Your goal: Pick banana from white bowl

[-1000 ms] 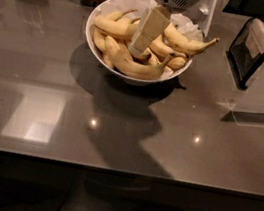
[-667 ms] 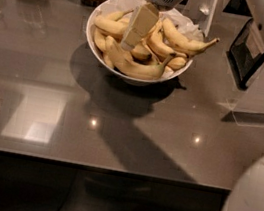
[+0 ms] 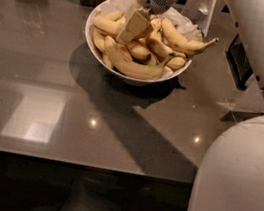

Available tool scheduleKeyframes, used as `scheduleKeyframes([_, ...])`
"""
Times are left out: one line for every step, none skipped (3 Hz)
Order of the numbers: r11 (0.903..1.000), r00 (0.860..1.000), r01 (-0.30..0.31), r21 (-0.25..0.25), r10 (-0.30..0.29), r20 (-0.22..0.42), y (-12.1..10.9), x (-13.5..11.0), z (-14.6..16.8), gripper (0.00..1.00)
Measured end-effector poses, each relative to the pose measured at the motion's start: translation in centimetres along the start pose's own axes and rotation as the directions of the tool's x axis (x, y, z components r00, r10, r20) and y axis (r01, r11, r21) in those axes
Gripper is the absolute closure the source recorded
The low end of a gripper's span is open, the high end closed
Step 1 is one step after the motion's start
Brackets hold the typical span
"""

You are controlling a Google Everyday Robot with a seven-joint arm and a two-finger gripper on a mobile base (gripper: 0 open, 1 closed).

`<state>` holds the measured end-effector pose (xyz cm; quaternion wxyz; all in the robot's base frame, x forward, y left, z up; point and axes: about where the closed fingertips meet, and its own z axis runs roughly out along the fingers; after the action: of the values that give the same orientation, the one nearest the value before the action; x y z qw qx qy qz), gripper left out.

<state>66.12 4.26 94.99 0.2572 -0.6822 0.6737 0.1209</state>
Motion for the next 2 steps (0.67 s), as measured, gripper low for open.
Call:
scheduleKeyframes([0.9999, 1.0, -0.01, -0.008, 0.009, -0.029, 0.0, 1.8, -0.1, 0.62])
scheduleKeyframes([0.9998, 0.998, -0.018, 0.006, 0.018, -0.055, 0.1, 3.1, -1.7, 0.86])
